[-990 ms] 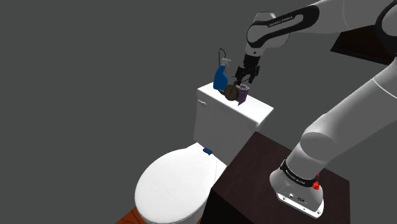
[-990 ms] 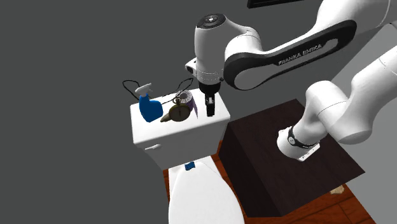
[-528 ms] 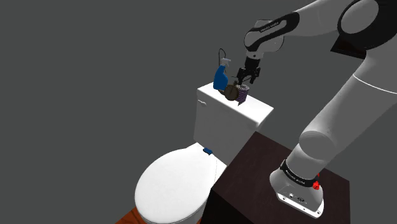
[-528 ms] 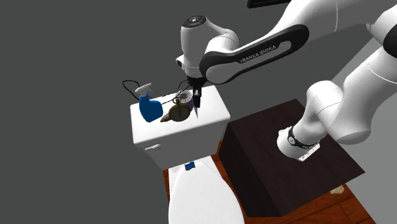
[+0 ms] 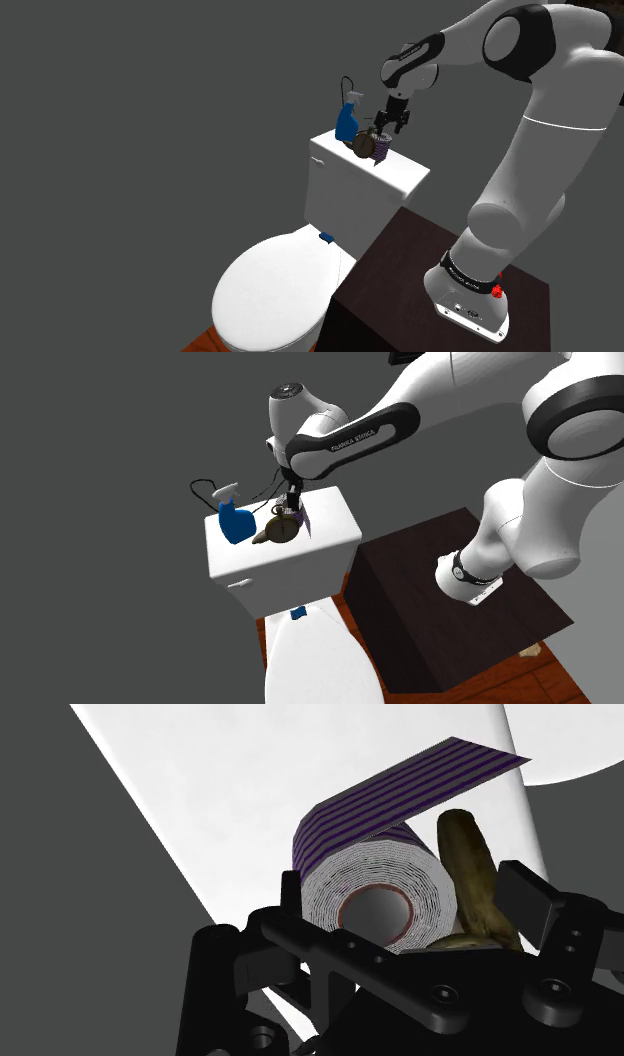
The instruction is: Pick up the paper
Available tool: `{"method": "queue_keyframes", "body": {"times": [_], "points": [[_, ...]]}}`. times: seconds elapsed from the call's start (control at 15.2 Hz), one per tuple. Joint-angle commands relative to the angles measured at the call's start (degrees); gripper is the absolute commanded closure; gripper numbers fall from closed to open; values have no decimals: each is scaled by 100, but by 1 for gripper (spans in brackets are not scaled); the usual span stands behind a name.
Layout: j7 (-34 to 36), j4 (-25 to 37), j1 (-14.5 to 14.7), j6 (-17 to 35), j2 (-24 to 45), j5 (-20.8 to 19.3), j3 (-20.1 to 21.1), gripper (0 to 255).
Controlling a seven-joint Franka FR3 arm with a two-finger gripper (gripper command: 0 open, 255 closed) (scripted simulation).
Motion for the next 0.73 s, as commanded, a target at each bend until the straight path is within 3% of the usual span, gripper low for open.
{"method": "queue_keyframes", "body": {"times": [0.0,0.4,0.46,0.66], "points": [[-56,-10,-30,121,117,56,-1,0],[-125,-137,-55,431,315,161,29,0],[-125,-133,-55,428,317,161,29,255],[-126,-137,-56,428,313,160,28,255]]}}
